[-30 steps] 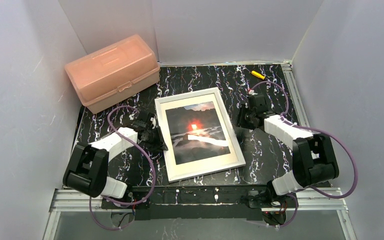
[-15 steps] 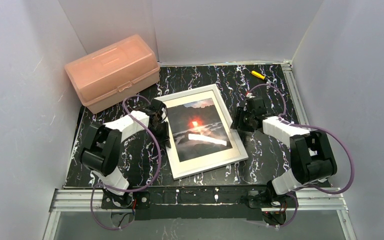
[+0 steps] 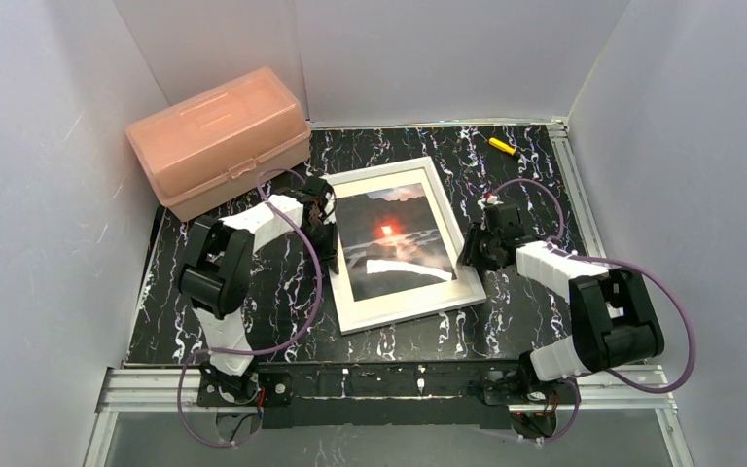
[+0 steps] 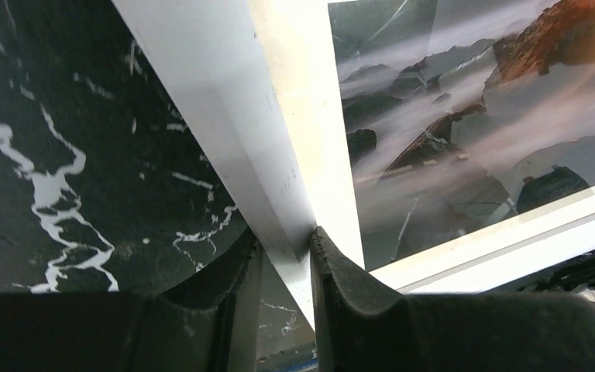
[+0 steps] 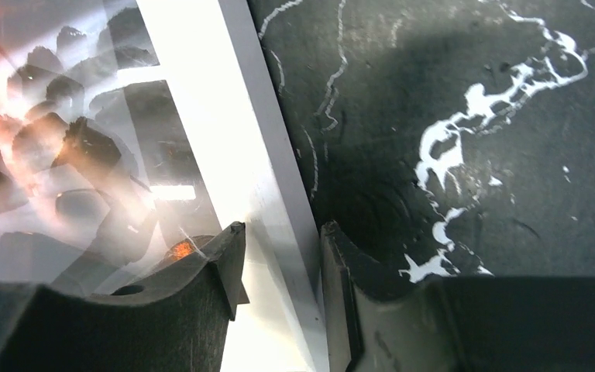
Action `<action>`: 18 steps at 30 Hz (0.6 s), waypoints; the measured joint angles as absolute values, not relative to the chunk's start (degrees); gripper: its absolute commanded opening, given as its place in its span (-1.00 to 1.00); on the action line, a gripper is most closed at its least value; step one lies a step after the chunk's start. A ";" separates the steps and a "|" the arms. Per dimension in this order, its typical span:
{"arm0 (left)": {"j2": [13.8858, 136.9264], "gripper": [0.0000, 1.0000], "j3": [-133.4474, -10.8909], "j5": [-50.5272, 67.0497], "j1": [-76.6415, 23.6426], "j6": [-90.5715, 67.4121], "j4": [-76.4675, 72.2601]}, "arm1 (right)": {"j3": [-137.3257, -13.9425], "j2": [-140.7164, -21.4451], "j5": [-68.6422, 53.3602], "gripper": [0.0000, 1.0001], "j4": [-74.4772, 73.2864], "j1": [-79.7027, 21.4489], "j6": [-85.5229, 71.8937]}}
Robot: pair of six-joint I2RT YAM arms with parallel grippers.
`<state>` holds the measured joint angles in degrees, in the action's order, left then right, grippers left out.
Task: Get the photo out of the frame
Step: Adjust the photo frame at the center of the board.
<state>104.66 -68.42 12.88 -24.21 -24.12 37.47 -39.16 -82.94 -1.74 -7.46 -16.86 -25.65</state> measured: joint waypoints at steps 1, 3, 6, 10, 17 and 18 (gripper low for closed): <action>105.14 -1.00 -69.12 12.71 -24.34 -23.70 37.06 | -38.65 -82.41 -1.50 -0.14 -7.42 -16.78 -25.71; 105.65 -1.00 -70.13 12.25 -24.75 -23.09 36.71 | -37.56 -81.28 -0.69 -0.15 -7.33 -16.60 -25.71; 105.43 -1.00 -70.37 10.68 -25.74 -23.09 36.86 | -36.36 -79.75 -0.30 -0.16 -7.51 -16.51 -26.06; 104.05 -1.00 -69.67 8.10 -26.89 -23.83 36.36 | -35.09 -76.01 0.25 -0.31 -9.58 -16.51 -26.63; 96.51 -1.00 -64.20 3.75 -27.99 -23.75 29.63 | -33.12 -66.89 0.36 0.08 -12.84 -16.71 -28.05; 94.83 -1.00 -63.90 3.62 -28.12 -23.79 29.12 | -33.08 -65.98 0.21 0.22 -13.15 -16.91 -28.29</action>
